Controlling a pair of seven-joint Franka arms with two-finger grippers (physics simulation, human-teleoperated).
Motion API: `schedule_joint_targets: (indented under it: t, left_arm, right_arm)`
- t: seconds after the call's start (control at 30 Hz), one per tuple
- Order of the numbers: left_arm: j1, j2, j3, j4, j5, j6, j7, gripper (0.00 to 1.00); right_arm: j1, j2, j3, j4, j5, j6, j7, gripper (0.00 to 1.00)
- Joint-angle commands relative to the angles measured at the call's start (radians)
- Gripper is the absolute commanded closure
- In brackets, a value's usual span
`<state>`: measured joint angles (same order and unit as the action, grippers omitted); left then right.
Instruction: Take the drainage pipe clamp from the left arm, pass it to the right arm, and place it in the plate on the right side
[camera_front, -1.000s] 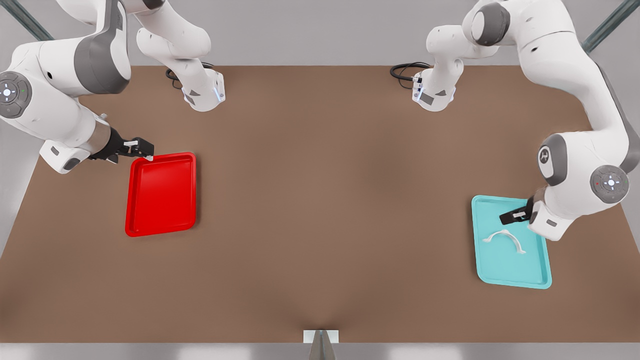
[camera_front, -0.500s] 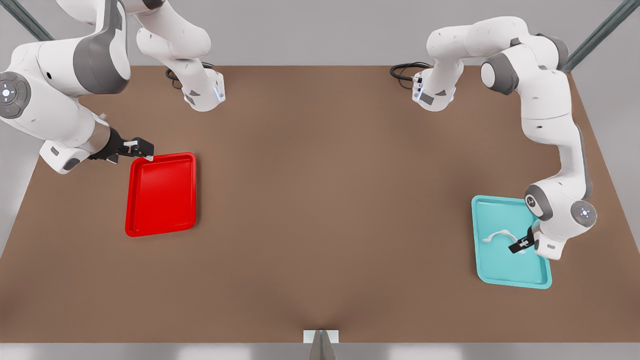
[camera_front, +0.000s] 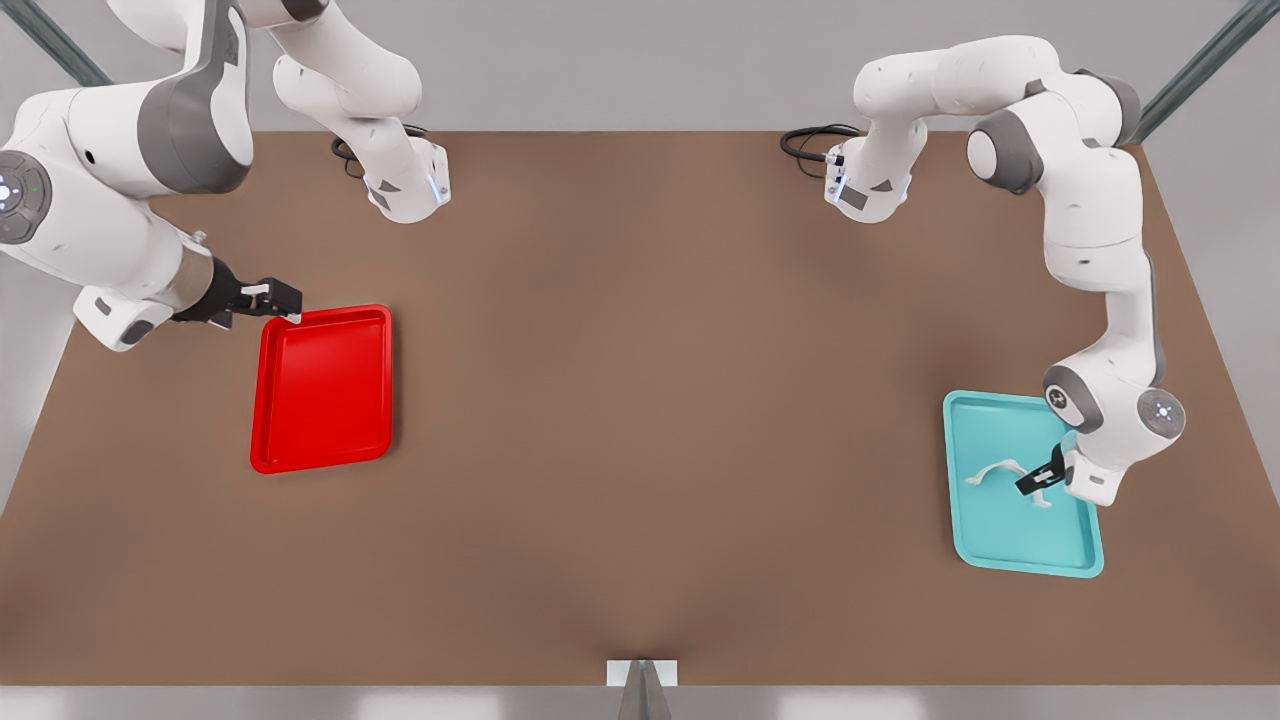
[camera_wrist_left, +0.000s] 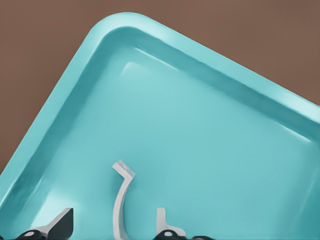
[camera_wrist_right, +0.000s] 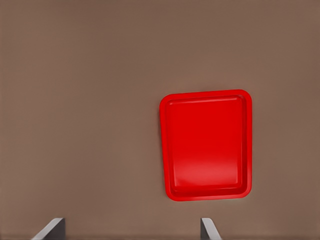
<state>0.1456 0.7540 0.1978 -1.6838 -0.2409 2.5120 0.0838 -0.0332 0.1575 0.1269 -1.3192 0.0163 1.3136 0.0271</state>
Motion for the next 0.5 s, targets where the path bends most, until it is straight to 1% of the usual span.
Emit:
schedule_joint_targets:
  t: [0.0,0.03,0.1,0.2,0.23,0.3,0.37,0.47]
  left_arm:
    - [0.0,0.002,0.0,0.001,-0.026,0.002,0.211,0.22]
    - [0.0,0.007,0.0,0.003,-0.026,0.004,0.22,0.28]
    - [0.0,0.01,0.0,0.006,-0.026,0.004,0.228,0.31]
    - [0.0,0.016,0.0,0.007,-0.026,0.004,0.231,0.42]
    - [0.0,0.016,0.0,0.007,-0.026,0.004,0.231,0.47]
    - [0.0,0.016,0.0,0.006,-0.026,0.004,0.229,0.6]
    - [0.0,0.016,0.0,0.006,-0.026,0.004,0.229,0.65]
    - [0.0,0.016,0.0,0.007,-0.026,0.004,0.229,0.7]
  right_arm:
    - [0.0,-0.001,0.0,0.0,0.001,-0.002,-0.016,0.0]
    - [0.0,-0.001,-0.001,0.0,0.001,-0.002,-0.021,0.0]
    - [0.0,-0.001,-0.001,0.0,0.001,-0.002,-0.021,0.0]
    - [0.0,-0.001,-0.001,0.0,0.001,-0.002,-0.021,0.0]
    - [0.0,-0.001,0.0,0.0,0.001,-0.002,-0.018,0.0]
    - [0.0,-0.001,0.0,0.002,0.001,-0.002,-0.019,0.0]
    - [0.0,-0.001,0.0,0.0,0.001,-0.002,-0.021,0.0]
    - [0.0,-0.001,0.0,0.002,0.001,-0.002,-0.019,0.0]
